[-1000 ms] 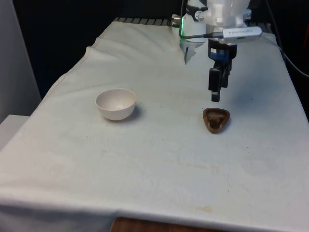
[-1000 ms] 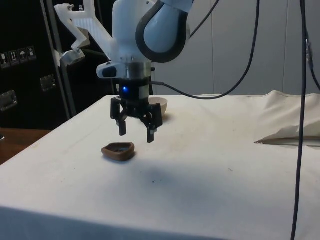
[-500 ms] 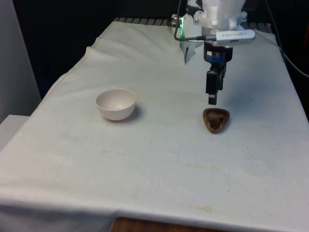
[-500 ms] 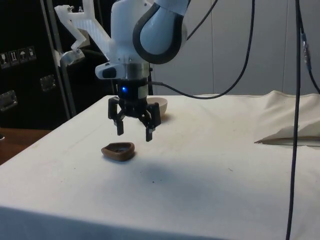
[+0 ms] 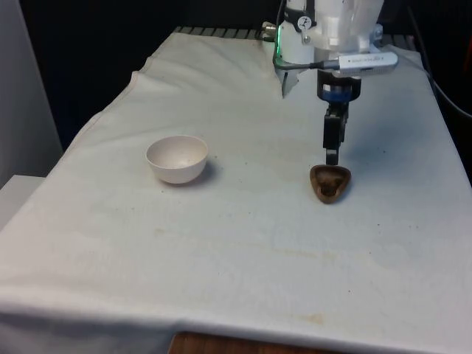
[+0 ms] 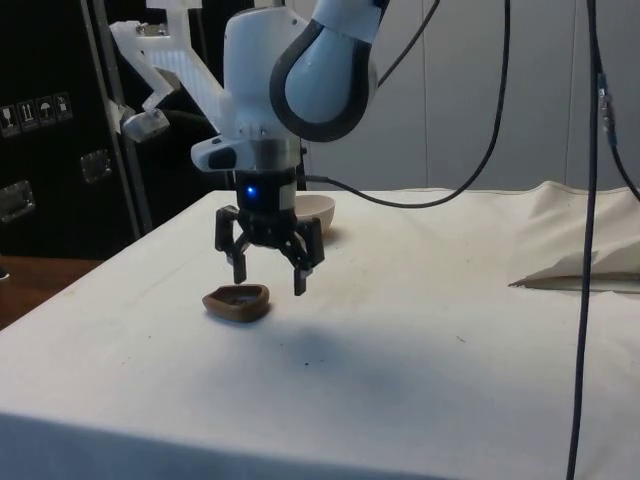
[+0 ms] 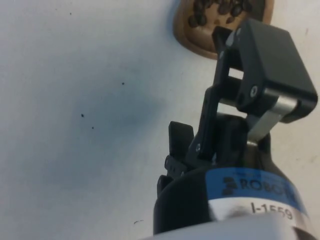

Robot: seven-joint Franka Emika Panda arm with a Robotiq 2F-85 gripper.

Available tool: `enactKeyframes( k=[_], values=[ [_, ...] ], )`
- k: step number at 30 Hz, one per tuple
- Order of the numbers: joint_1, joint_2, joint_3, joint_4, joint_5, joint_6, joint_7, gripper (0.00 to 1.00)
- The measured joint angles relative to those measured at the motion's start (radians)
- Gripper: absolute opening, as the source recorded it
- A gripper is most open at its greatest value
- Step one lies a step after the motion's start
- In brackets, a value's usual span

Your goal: Pour the coffee beans from the cup into the bowl.

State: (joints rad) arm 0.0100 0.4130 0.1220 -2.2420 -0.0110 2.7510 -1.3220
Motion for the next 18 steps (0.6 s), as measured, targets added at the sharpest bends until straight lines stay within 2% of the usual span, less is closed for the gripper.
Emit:
enactKeyframes(
  k=[11,18],
  values=[
    [-0.001,0.023,-0.007,0.0,0.0,0.025,-0.072,1.0],
    [-0.001,0.027,-0.007,0.001,0.0,0.026,-0.095,1.0]
  ],
)
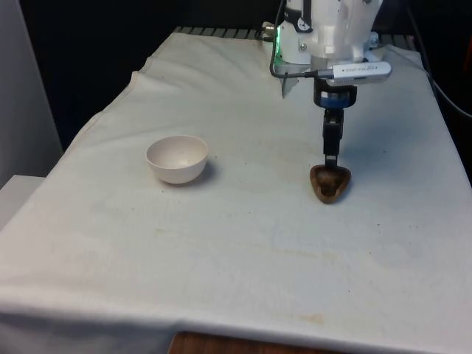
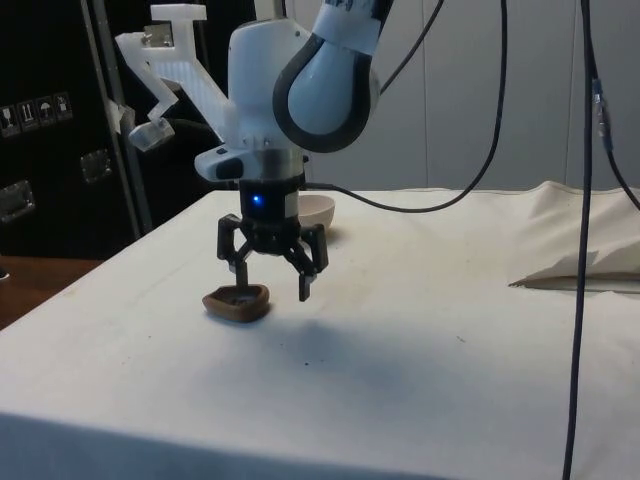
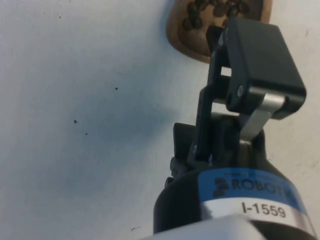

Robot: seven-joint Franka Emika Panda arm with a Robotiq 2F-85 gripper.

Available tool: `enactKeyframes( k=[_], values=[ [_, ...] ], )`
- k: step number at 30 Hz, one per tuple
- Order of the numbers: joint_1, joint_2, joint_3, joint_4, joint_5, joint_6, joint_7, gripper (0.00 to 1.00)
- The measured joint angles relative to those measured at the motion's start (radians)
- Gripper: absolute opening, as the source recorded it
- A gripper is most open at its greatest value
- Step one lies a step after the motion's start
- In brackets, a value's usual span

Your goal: Pour the coffee beans from the cup into the bowl.

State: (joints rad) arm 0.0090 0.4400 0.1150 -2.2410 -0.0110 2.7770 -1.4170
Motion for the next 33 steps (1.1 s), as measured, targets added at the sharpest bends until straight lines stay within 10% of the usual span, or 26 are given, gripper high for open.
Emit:
enactKeyframes(
  k=[33],
  values=[
    [0.016,0.008,-0.001,0.028,-0.114,-0.043,0.002,1.0]
  ],
)
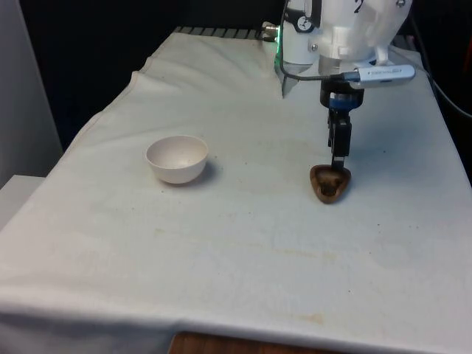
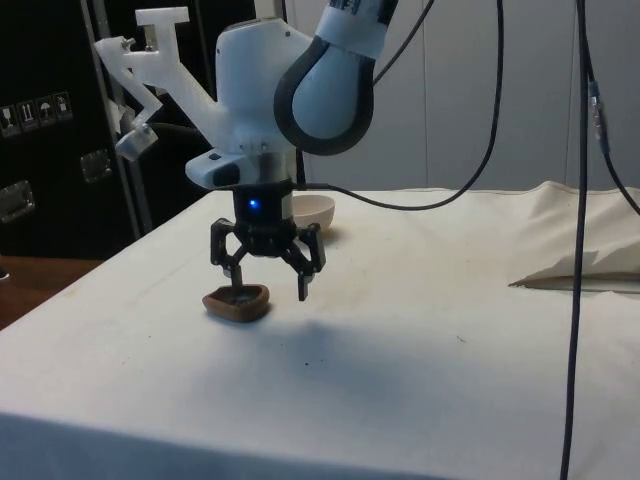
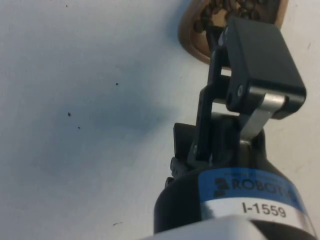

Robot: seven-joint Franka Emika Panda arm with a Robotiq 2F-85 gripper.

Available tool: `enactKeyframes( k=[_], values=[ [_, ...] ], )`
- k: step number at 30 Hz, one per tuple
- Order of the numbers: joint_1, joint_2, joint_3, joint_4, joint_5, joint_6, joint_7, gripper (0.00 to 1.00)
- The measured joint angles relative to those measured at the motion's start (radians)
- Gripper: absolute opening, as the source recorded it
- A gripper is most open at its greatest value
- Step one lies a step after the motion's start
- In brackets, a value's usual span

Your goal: Pour the coffee beans from the cup into the bowl.

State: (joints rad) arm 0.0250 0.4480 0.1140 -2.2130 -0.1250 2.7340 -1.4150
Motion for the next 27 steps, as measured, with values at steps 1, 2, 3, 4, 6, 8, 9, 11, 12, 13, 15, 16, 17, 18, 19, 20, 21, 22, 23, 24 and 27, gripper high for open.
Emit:
enactKeyframes(
  k=[1,2,3,4,6,8,9,11,12,13,15,16,17,18,19,20,21,22,23,24,27],
  values=[
    [0.0,0.0,0.0,0.0,0.0,0.0,0.0,1.0],
    [0.0,0.0,-0.001,0.002,-0.002,-0.003,0.001,1.0],
    [0.0,0.0,-0.001,0.003,-0.003,-0.005,0.001,1.0],
    [0.0,0.0,-0.001,0.004,-0.005,-0.007,0.001,1.0],
    [0.0,0.0,-0.003,0.005,-0.017,-0.011,0.007,1.0],
    [0.0,-0.001,-0.004,0.006,-0.029,-0.015,0.015,1.0],
    [0.0,-0.001,-0.004,0.006,-0.029,-0.015,0.015,1.0],
    [0.0,-0.001,-0.004,0.008,-0.041,-0.022,0.025,1.0],
    [0.0,-0.001,-0.004,0.01,-0.05,-0.028,0.034,1.0],
    [0.0,-0.001,-0.004,0.011,-0.056,-0.03,0.04,1.0],
    [0.001,-0.001,-0.004,0.013,-0.064,-0.036,0.052,1.0],
    [0.001,-0.001,-0.004,0.014,-0.069,-0.039,0.057,1.0],
    [0.001,-0.001,-0.004,0.015,-0.074,-0.042,0.065,1.0],
    [0.001,-0.001,-0.004,0.015,-0.079,-0.044,0.072,1.0],
    [0.001,-0.001,-0.004,0.015,-0.079,-0.044,0.072,1.0],
    [0.001,-0.001,-0.004,0.016,-0.083,-0.046,0.079,1.0],
    [0.001,-0.001,-0.004,0.017,-0.087,-0.048,0.086,1.0],
    [0.001,-0.001,-0.004,0.017,-0.091,-0.05,0.093,1.0],
    [0.001,-0.001,-0.004,0.018,-0.095,-0.052,0.101,1.0],
    [0.001,-0.001,-0.004,0.019,-0.099,-0.055,0.108,1.0],
    [0.002,-0.001,-0.004,0.024,-0.104,-0.066,0.126,1.0]
  ],
)
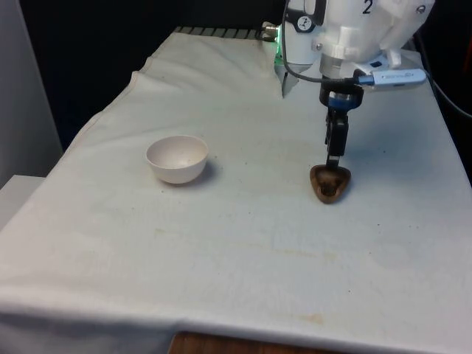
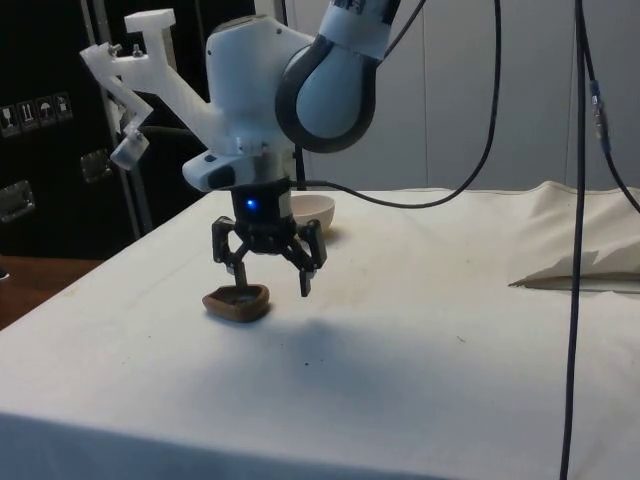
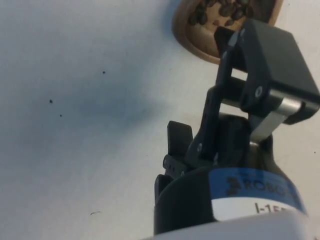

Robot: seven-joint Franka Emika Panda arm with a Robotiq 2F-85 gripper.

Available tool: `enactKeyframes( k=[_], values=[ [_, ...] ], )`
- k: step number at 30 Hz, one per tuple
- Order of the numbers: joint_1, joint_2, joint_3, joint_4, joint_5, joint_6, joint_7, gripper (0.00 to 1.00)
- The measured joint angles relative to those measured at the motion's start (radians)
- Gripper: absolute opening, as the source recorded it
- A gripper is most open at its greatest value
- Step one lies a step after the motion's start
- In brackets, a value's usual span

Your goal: Pour the coffee beans from the cup into the bowl.

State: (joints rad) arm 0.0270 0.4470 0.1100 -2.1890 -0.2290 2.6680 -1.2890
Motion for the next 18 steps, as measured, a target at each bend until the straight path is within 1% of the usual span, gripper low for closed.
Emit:
enactKeyframes(
  k=[4,8,9,10,13,16,18],
  values=[
    [0.002,0.001,0.0,0.003,-0.006,-0.005,0.025,1.0],
    [0.006,0.003,0.001,0.007,-0.019,-0.012,0.055,1.0],
    [0.009,0.006,0.002,0.012,-0.026,-0.016,0.071,1.0],
    [0.009,0.006,0.002,0.012,-0.026,-0.016,0.071,1.0],
    [0.012,0.012,0.002,0.019,-0.039,-0.018,0.095,1.0],
    [0.012,0.019,0.002,0.029,-0.058,-0.026,0.12,1.0],
    [0.013,0.02,0.002,0.031,-0.061,-0.028,0.124,1.0]
  ],
)
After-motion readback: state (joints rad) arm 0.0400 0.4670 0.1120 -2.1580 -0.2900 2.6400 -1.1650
